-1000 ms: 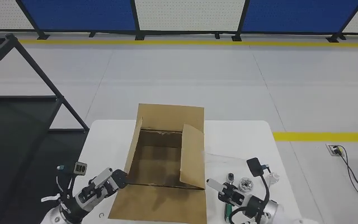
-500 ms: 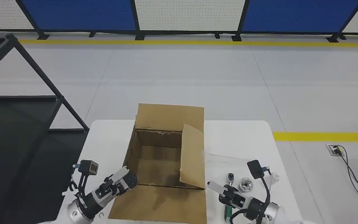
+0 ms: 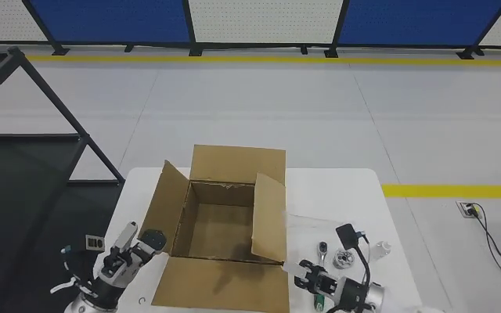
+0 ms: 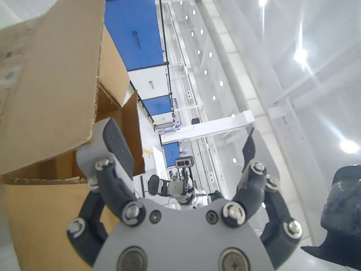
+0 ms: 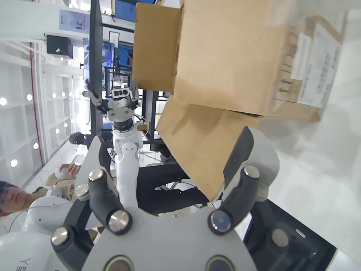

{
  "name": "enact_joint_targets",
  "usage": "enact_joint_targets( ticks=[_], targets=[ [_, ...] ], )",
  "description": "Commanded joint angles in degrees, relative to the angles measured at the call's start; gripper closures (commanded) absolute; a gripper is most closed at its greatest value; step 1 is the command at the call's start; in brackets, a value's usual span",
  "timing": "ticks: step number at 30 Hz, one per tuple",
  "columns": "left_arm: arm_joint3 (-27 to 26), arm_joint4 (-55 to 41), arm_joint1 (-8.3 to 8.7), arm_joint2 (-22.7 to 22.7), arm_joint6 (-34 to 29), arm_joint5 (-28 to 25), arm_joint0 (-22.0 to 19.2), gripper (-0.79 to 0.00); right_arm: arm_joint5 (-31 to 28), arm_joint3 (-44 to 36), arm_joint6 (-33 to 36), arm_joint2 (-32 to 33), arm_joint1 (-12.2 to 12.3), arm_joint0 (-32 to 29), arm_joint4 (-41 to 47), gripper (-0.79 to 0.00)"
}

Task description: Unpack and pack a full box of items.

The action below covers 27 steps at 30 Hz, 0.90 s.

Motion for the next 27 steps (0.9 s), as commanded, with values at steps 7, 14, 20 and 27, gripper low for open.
enact_joint_targets(
  ticks=[7,14,20,27],
  targets=[
    [4.09,-4.57,-0.21,-1.53,1.07,4.06,-1.57,-0.785,0.61,3.63,-2.06,-12.08,-1.0,8.82,-1.32,-0.785],
    [7.27,-5.5,-0.35,-0.87,0.32,7.37,-3.55,-0.785,5.06,4.22,-3.87,-15.35,-1.15,12.2,-6.93,-0.785],
    [8.84,-5.8,-0.36,-0.6,-1.81,8.86,-5.29,-0.785,7.09,-2.61,-5.2,-7.25,0.16,4.95,-9.34,-0.785],
    [10.93,-6.89,-0.24,-1.07,-4.66,10.68,-8.37,-0.785,12.43,-6.19,-6.8,2.55,1.26,-3.14,-11.59,-0.785]
  ],
)
